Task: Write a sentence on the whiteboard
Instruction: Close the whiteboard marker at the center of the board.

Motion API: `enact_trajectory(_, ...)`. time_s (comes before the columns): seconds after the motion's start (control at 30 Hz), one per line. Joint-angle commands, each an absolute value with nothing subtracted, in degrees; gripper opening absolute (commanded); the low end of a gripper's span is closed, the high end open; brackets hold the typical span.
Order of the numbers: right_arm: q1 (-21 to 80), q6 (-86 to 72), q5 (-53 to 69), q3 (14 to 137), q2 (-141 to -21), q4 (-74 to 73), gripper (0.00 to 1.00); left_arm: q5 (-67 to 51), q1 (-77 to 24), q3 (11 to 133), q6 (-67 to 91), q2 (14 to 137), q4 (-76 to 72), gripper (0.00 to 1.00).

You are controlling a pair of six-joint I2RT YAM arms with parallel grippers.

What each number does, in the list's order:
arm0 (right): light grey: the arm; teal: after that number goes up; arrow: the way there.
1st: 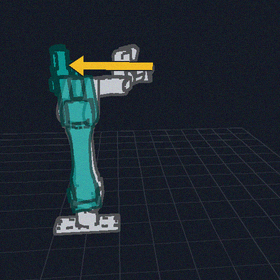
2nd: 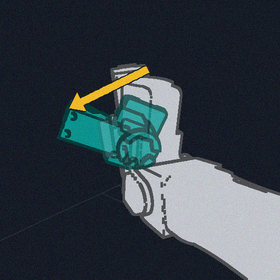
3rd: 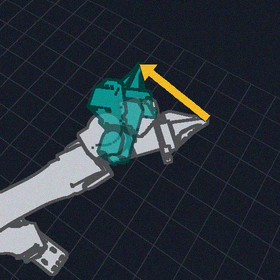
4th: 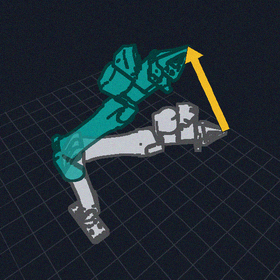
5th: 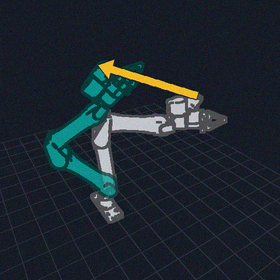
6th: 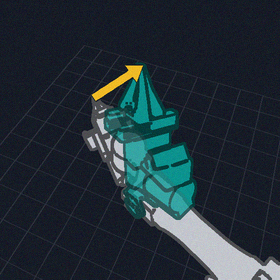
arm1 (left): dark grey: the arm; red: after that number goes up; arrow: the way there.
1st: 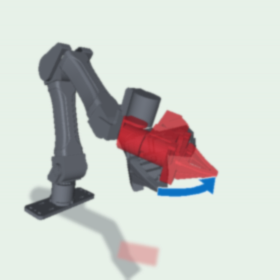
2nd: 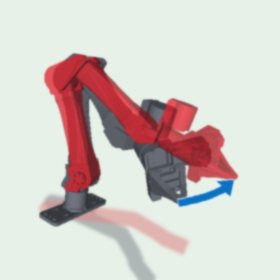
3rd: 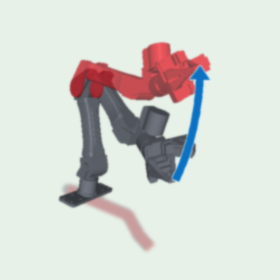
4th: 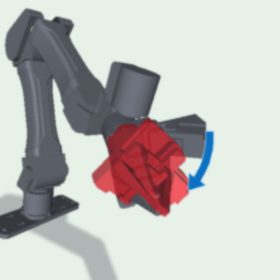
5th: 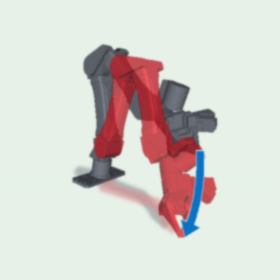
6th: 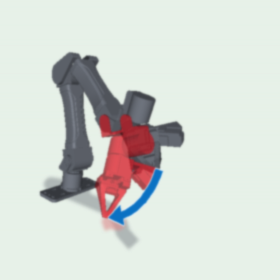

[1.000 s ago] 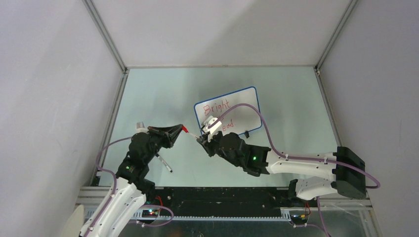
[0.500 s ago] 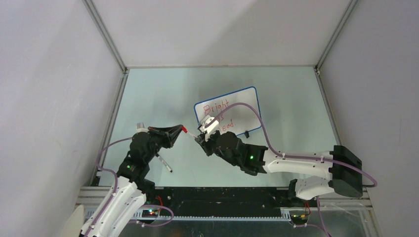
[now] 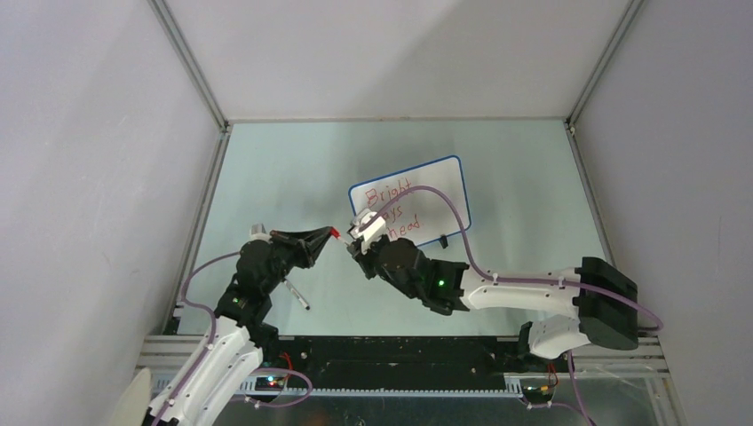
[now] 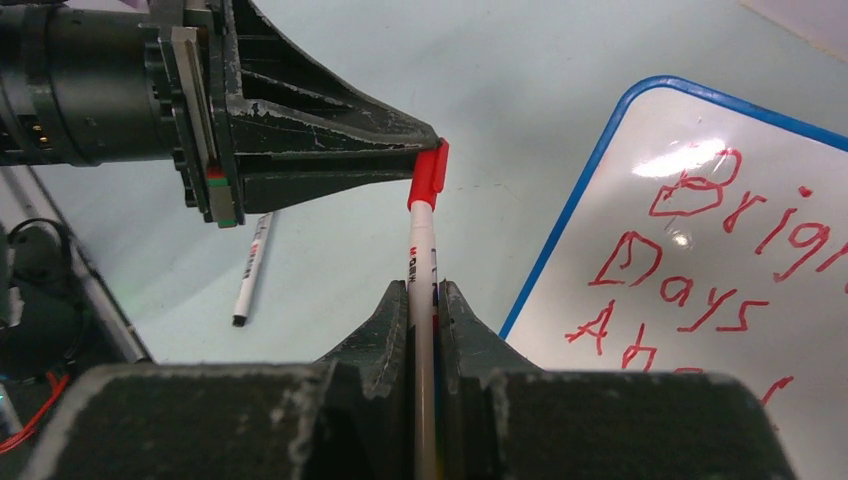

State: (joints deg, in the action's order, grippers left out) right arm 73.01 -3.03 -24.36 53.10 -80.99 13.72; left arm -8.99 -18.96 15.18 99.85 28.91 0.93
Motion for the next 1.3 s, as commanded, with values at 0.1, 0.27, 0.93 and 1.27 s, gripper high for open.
enact_trajectory(0.1,73.5,3.7,-32.4,57.7,-87.9,26.2,0.0,-11.3,-18.9,14.8,103.8,28.0,-3.3,0.0)
enact_trajectory(0.27,73.4,8.2,-35.0,63.4,-95.8,29.0,0.0,-11.2,-18.9,15.2,103.6,27.1,-2.3,0.0)
enact_trajectory(0.93,68.0,-5.9,-21.4,73.6,-104.2,17.3,0.0,-5.0,-15.8,14.8,95.8,26.1,10.5,0.12)
enact_trajectory(1.27,67.7,-13.9,-20.1,73.5,-107.4,11.4,0.14,13.1,-9.1,29.5,71.8,33.6,38.6,0.9)
